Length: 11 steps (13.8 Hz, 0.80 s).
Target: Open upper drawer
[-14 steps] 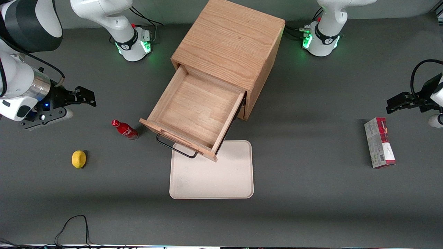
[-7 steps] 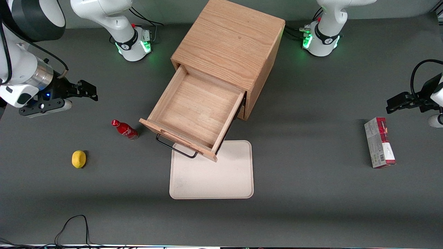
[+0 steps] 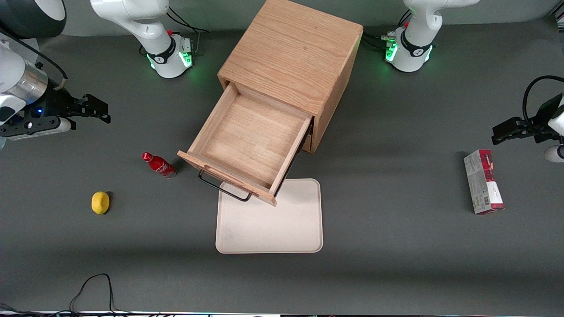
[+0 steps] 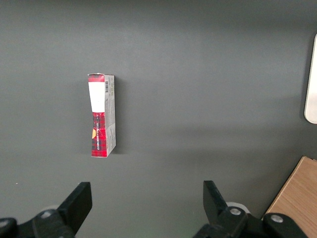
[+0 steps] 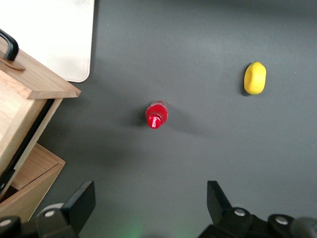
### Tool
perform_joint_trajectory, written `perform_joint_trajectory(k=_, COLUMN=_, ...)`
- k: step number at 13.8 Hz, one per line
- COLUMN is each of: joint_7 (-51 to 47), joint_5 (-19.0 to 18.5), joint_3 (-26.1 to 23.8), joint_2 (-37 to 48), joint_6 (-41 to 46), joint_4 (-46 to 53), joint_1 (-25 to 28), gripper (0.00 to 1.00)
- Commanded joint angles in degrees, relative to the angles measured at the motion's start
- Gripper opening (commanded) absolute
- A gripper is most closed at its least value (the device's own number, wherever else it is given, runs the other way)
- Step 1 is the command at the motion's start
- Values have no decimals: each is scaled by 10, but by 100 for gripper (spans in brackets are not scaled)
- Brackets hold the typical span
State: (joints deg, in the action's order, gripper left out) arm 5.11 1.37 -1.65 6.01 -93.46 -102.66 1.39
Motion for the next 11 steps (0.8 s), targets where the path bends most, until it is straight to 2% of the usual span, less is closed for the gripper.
perform_joint_trajectory(k=1, joint_7=-5, joint_5=7, joint_3=-9, joint_2=-50, joint_6=20, joint_4=61, joint_1=-6, gripper=100)
perform_joint_trajectory(k=5, joint_7=-5, joint_5=10, joint_3=9, joint_2=-57, joint_6=25, joint_4=83, joint_1=24, gripper=100)
perform_joint_trajectory(k=8, joint_7=3, joint_5=5, joint_3=24, joint_2=-63, joint_6=73, joint_4=114, joint_1=31, gripper=100)
perform_joint_trajectory(k=11, joint_7=3, joint_5=4, joint_3=25, joint_2=-62, joint_6=79, joint_4=113, joint_1=31, gripper=100)
